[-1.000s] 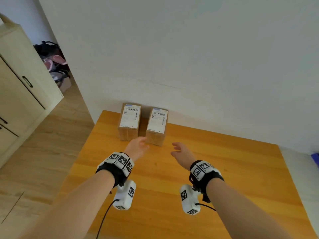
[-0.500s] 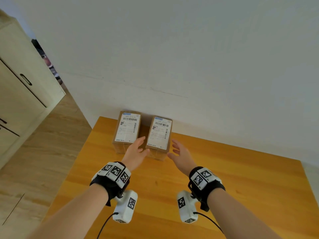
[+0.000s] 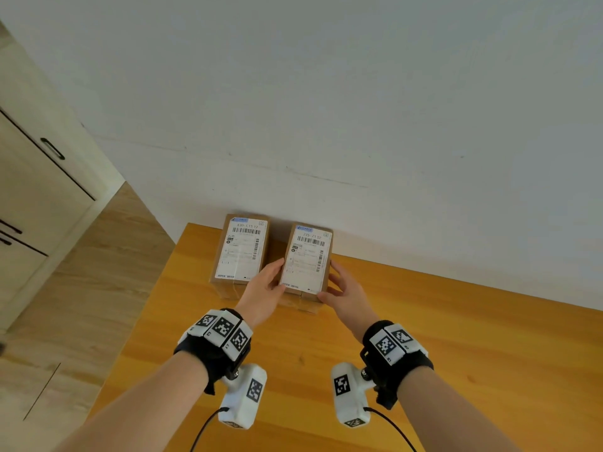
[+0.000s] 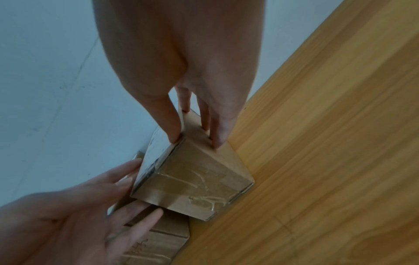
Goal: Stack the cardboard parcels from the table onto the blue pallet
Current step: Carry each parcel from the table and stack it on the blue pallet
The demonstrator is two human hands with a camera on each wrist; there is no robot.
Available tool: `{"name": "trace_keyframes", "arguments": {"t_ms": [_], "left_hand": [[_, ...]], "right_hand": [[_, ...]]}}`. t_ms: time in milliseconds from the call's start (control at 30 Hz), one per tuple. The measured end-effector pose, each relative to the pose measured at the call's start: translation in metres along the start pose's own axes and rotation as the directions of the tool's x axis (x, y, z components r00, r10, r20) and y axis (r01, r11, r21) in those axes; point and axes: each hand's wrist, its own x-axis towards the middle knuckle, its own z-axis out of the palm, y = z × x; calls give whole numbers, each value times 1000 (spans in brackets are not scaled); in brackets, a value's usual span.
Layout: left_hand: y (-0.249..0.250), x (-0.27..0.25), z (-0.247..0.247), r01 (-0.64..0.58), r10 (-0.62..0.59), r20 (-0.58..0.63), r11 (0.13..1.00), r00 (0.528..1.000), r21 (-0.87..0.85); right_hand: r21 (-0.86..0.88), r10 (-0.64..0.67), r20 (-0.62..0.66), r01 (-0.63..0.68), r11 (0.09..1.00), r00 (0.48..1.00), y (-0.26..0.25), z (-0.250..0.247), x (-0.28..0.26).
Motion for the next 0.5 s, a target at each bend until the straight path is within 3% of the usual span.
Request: {"name": "trace_keyframes", "arguments": {"t_ms": [500], "left_hand": [[-5, -11, 3, -27, 26, 17, 998, 1000, 54]], "right_hand": [[96, 57, -26, -54, 994, 998, -2, 2, -26]]}}
